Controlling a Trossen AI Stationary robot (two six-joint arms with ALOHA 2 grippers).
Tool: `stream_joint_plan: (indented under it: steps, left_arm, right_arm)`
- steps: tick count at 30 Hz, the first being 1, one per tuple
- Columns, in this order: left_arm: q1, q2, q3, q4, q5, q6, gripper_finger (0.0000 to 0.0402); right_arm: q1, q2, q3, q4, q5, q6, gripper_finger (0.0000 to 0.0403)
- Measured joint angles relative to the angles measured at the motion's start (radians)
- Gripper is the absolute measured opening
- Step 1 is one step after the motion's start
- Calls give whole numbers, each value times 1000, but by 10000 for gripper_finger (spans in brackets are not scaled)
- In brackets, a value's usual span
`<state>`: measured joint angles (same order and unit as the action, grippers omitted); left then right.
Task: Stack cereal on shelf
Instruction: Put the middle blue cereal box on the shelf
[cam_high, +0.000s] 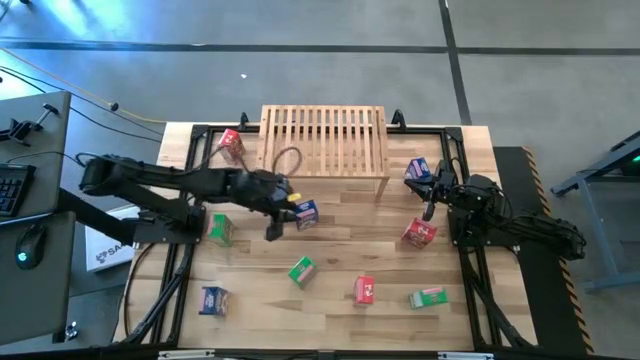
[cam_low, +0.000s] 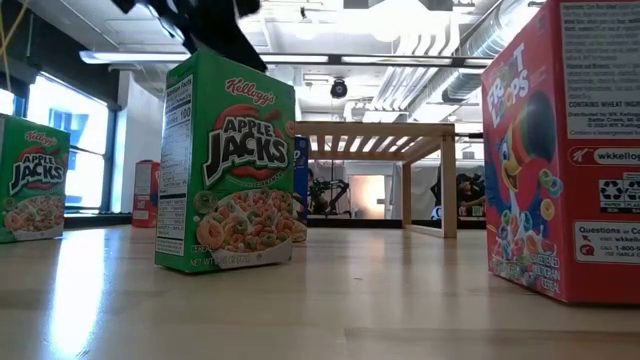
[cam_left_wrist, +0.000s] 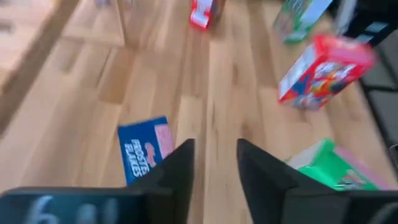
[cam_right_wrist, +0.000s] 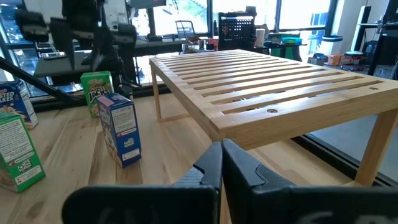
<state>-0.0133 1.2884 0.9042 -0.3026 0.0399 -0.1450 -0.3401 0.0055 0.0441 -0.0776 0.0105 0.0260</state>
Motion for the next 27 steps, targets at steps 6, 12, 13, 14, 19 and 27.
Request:
stream_joint_plan:
  steps: [6,12,13,14,19,27]
  left_arm:
    - [-37,130,119,-108,-195,12,190]
    - [-56,226,232,-206,-293,4,228]
    - [-56,243,248,-221,-293,-11,231]
    - [-56,258,262,-237,-293,-27,234]
    - [-56,324,317,-322,-311,-81,246]
    - [-56,360,358,-378,-335,-153,263]
  right_arm:
    - [0,0,0,0,0,0,0]
    - [0,1,0,0,0,0,0]
    - [0,0,0,0,0,0,0]
    - [0,1,0,0,0,0,0]
    - [0,1,0,0,0,0,0]
    - [0,2,0,0,0,0,0]
